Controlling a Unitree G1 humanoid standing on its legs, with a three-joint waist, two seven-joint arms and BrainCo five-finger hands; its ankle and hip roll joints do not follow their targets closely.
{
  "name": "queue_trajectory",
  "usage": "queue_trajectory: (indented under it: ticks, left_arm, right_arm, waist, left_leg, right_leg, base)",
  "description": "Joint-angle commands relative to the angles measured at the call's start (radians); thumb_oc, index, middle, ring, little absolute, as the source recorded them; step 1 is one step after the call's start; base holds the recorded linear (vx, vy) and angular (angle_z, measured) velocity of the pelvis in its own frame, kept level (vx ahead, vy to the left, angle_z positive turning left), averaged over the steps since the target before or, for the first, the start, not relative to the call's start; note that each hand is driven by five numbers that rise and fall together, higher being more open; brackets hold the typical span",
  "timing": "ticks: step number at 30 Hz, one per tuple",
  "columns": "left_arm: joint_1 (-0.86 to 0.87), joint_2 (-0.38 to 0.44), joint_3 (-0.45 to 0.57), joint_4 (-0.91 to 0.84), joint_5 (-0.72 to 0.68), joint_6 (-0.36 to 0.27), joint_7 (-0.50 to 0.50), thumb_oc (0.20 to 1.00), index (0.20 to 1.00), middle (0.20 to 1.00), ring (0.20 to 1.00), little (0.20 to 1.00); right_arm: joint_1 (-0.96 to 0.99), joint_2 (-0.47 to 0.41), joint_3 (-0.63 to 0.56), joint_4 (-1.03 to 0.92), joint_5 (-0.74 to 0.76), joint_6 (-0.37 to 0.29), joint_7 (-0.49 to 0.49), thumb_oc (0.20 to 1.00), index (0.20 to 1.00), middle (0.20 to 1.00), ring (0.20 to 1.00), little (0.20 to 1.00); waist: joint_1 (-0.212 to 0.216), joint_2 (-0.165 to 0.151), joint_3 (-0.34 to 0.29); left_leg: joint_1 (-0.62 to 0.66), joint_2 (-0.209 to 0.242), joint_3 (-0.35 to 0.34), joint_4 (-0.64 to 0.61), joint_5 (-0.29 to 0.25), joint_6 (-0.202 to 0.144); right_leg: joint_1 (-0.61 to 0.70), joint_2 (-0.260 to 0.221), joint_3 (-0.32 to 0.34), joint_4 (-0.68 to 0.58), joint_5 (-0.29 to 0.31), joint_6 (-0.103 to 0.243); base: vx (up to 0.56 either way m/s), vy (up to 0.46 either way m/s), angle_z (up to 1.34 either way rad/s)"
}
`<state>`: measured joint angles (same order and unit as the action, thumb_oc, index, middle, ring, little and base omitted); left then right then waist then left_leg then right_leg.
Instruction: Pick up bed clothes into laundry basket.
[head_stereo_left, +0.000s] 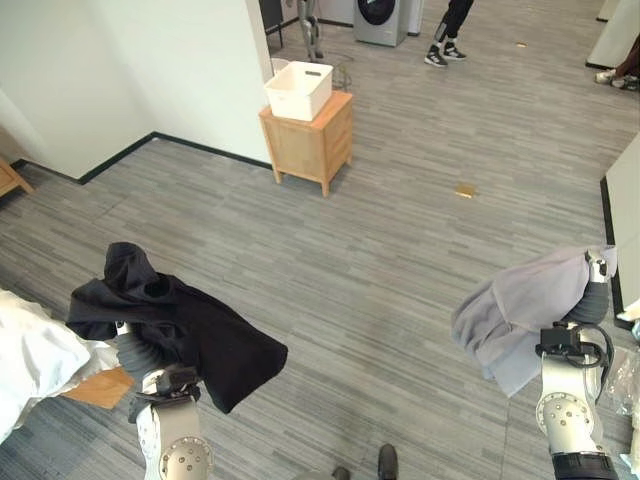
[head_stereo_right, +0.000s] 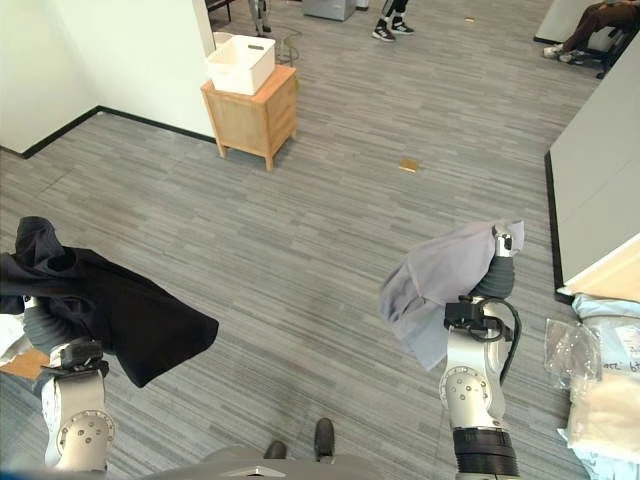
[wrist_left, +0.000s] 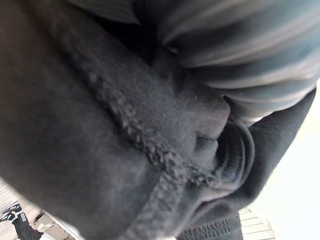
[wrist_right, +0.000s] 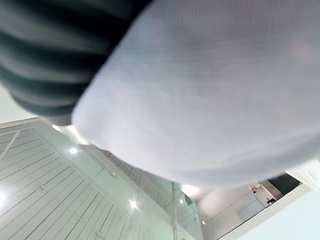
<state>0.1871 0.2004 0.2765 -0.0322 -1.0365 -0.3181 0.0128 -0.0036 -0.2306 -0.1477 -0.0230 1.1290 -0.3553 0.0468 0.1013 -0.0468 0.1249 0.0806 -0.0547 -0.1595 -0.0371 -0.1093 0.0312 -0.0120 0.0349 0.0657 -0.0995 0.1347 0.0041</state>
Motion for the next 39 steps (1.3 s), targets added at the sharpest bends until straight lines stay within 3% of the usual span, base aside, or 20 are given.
queue_trajectory:
  ticks: [1,10,12,16,17,18,19,21,24,26,27,28,29,30,32,33,35,36,39]
  left_arm:
    - [-0.118,0.104,-0.028,-0.042,0.078,-0.060,-0.021,0.200,0.200,0.200,0.200,0.200]
    - [-0.131,0.143,0.037,-0.053,0.095,-0.097,-0.001,0.200,0.200,0.200,0.200,0.200]
    - [-0.139,0.157,0.062,-0.051,0.102,-0.110,0.015,0.200,0.200,0.200,0.200,0.200]
    - [-0.158,0.176,0.038,-0.042,0.134,-0.111,0.040,0.200,0.200,0.200,0.200,0.200]
    - [-0.161,0.182,0.019,-0.045,0.147,-0.103,0.028,0.200,0.200,0.200,0.200,0.200]
    - [-0.174,0.184,0.001,-0.046,0.142,-0.102,0.016,0.200,0.200,0.200,0.200,0.200]
    - [-0.175,0.184,0.000,-0.044,0.140,-0.103,0.014,0.200,0.200,0.200,0.200,0.200]
    - [-0.201,0.187,-0.030,-0.047,0.120,-0.105,-0.008,0.200,0.200,0.200,0.200,0.200]
    - [-0.271,0.188,-0.117,-0.028,0.074,-0.105,-0.059,0.200,0.200,0.200,0.200,0.200]
    - [-0.276,0.184,-0.129,-0.028,0.080,-0.107,-0.064,0.200,0.200,0.200,0.200,0.200]
    - [-0.292,0.171,-0.153,-0.026,0.066,-0.109,-0.084,0.200,0.200,0.200,0.200,0.200]
    - [-0.297,0.131,-0.175,-0.017,0.026,-0.101,-0.101,0.200,0.200,0.200,0.200,0.200]
    - [-0.305,0.113,-0.176,-0.025,0.023,-0.105,-0.102,0.200,0.200,0.200,0.200,0.200]
    - [-0.305,0.111,-0.176,-0.025,0.023,-0.105,-0.102,0.200,0.200,0.200,0.200,0.200]
    - [-0.320,0.096,-0.192,-0.018,0.013,-0.106,-0.105,0.200,0.200,0.200,0.200,0.200]
    - [-0.325,0.099,-0.202,-0.019,0.012,-0.105,-0.105,0.200,0.200,0.200,0.200,0.200]
    - [-0.325,0.092,-0.205,-0.024,0.000,-0.095,-0.107,0.200,0.200,0.200,0.200,0.200]
    - [-0.329,0.091,-0.198,-0.023,-0.011,-0.090,-0.108,0.200,0.200,0.200,0.200,0.200]
    - [-0.338,0.096,-0.190,-0.007,-0.010,-0.100,-0.101,0.200,0.200,0.200,0.200,0.200]
  right_arm:
    - [-0.016,0.075,-0.098,-0.033,0.063,-0.150,0.003,0.200,0.200,0.200,0.200,0.200]
    - [-0.057,0.049,-0.118,-0.059,0.021,-0.167,-0.011,0.200,0.200,0.200,0.200,0.200]
    - [-0.072,0.038,-0.137,-0.052,0.005,-0.173,-0.022,0.200,0.200,0.200,0.200,0.200]
    - [-0.068,0.020,-0.126,-0.072,-0.042,-0.172,-0.031,0.200,0.200,0.200,0.200,0.200]
    - [-0.062,0.023,-0.120,-0.066,-0.042,-0.173,-0.027,0.200,0.200,0.200,0.200,0.200]
    - [-0.059,0.021,-0.116,-0.059,-0.033,-0.169,-0.024,0.200,0.200,0.200,0.200,0.200]
    - [-0.059,0.020,-0.117,-0.057,-0.031,-0.169,-0.022,0.200,0.200,0.200,0.200,0.200]
    - [-0.058,0.014,-0.123,-0.044,-0.016,-0.177,-0.018,0.200,0.200,0.200,0.200,0.200]
    - [-0.044,-0.001,-0.140,-0.016,-0.004,-0.199,-0.007,0.200,0.200,0.200,0.200,0.200]
    - [-0.040,-0.003,-0.137,-0.013,-0.007,-0.199,-0.003,0.200,0.200,0.200,0.200,0.200]
    - [-0.022,-0.031,-0.120,0.014,-0.022,-0.186,-0.001,0.200,0.200,0.200,0.200,0.200]
    - [-0.019,-0.056,-0.119,0.032,0.011,-0.187,0.014,0.200,0.200,0.200,0.200,0.200]
    - [-0.019,-0.053,-0.126,0.035,0.024,-0.193,0.019,0.200,0.200,0.200,0.200,0.200]
    - [-0.019,-0.055,-0.126,0.036,0.026,-0.194,0.020,0.200,0.200,0.200,0.200,0.200]
    - [-0.019,-0.086,-0.122,0.053,0.010,-0.197,0.018,0.200,0.200,0.200,0.200,0.200]
    - [-0.014,-0.098,-0.120,0.044,0.001,-0.192,0.010,0.200,0.200,0.200,0.200,0.200]
    - [0.001,-0.117,-0.108,0.002,-0.014,-0.187,0.007,0.200,0.200,0.200,0.200,0.200]
    - [0.006,-0.127,-0.111,-0.015,-0.012,-0.179,0.003,0.200,0.200,0.200,0.200,0.200]
    - [0.006,-0.150,-0.090,-0.045,-0.052,-0.167,-0.002,0.200,0.200,0.200,0.200,0.200]
  waist:
    - [-0.104,0.012,-0.112]
    - [-0.076,0.004,-0.096]
    - [-0.076,0.014,-0.081]
    - [-0.109,0.058,-0.006]
    - [-0.122,0.078,0.017]
    - [-0.136,0.080,0.016]
    - [-0.137,0.083,0.015]
    - [-0.163,0.086,0.011]
    - [-0.220,0.067,-0.004]
    - [-0.229,0.068,-0.009]
    - [-0.249,0.057,-0.032]
    - [-0.262,0.069,-0.061]
    - [-0.261,0.074,-0.067]
    - [-0.265,0.077,-0.069]
    - [-0.268,0.082,-0.070]
    - [-0.260,0.065,-0.063]
    - [-0.247,0.033,-0.037]
    - [-0.229,0.008,-0.022]
    - [-0.205,0.006,-0.012]
  left_leg:
    - [-0.007,0.131,0.150,-0.043,0.062,-0.054]
    - [-0.032,0.109,0.137,-0.006,0.038,-0.039]
    - [-0.032,0.092,0.117,0.012,0.013,-0.018]
    - [-0.011,0.075,0.079,0.030,0.003,0.022]
    - [0.008,0.079,0.073,0.025,-0.002,0.024]
    - [0.026,0.077,0.074,0.015,-0.010,0.021]
    - [0.030,0.080,0.072,0.011,-0.012,0.020]
    - [0.067,0.081,0.066,-0.011,-0.030,0.011]
    - [0.179,0.094,0.036,-0.049,-0.088,-0.025]
    - [0.211,0.112,0.033,-0.048,-0.098,-0.035]
    - [0.226,0.147,0.011,-0.009,-0.058,-0.070]
    - [0.192,0.186,0.009,0.075,0.034,-0.095]
    - [0.171,0.190,0.006,0.120,0.088,-0.104]
    - [0.166,0.192,0.001,0.124,0.086,-0.105]
    - [0.093,0.199,0.011,0.318,0.236,-0.145]
    - [0.040,0.183,0.016,0.389,0.259,-0.146]
    - [-0.061,0.186,0.076,0.393,0.225,-0.111]
    - [-0.145,0.218,0.183,0.305,0.169,-0.096]
    - [-0.211,0.193,0.243,0.145,0.176,-0.101]
  right_leg:
    - [-0.014,-0.188,0.070,0.073,-0.099,0.141]
    - [-0.019,-0.213,0.051,0.081,-0.091,0.159]
    - [-0.066,-0.218,0.056,0.215,-0.092,0.170]
    - [-0.236,-0.184,0.114,0.566,0.104,0.167]
    - [-0.317,-0.153,0.109,0.611,0.047,0.160]
    - [-0.350,-0.142,0.094,0.579,0.003,0.154]
    - [-0.348,-0.141,0.090,0.582,-0.005,0.152]
    - [-0.377,-0.115,0.065,0.470,-0.059,0.148]
    - [-0.383,-0.076,0.035,0.106,-0.021,0.164]
    - [-0.376,-0.070,0.003,0.073,0.001,0.169]
    - [-0.355,-0.062,0.030,0.145,0.021,0.150]
    - [-0.335,-0.019,0.039,0.190,0.000,0.115]
    - [-0.318,-0.016,0.031,0.186,-0.010,0.101]
    - [-0.319,-0.017,0.026,0.186,-0.010,0.100]
    - [-0.251,-0.003,0.015,0.155,-0.035,0.061]
    - [-0.216,-0.011,0.022,0.138,-0.052,0.046]
    - [-0.157,-0.033,0.037,0.127,-0.074,0.030]
    - [-0.101,-0.063,0.025,0.124,-0.103,0.031]
    - [-0.051,-0.079,0.012,0.112,-0.128,0.037]
  base:
    - [0.04,-0.008,0.11]
    - [0.04,0.043,-0.09]
    - [0.07,0.166,0.03]
    - [0.04,0.227,0.17]
    - [0.21,0.224,0.36]
    - [0.22,0.122,0.36]
    - [0.23,0.029,0.03]
    - [0.33,-0.004,0.03]
    - [0.53,-0.116,0.09]
    - [0.47,-0.221,0.61]
    - [0.79,-0.439,1.00]
    - [0.76,-0.425,1.01]
    - [0.47,-0.230,0.87]
    - [0.28,-0.125,0.31]
    - [0.35,-0.227,0.11]
    - [0.35,-0.289,0.25]
    - [0.37,-0.237,0.29]
    - [0.41,-0.165,0.34]
    - [0.29,-0.050,0.44]
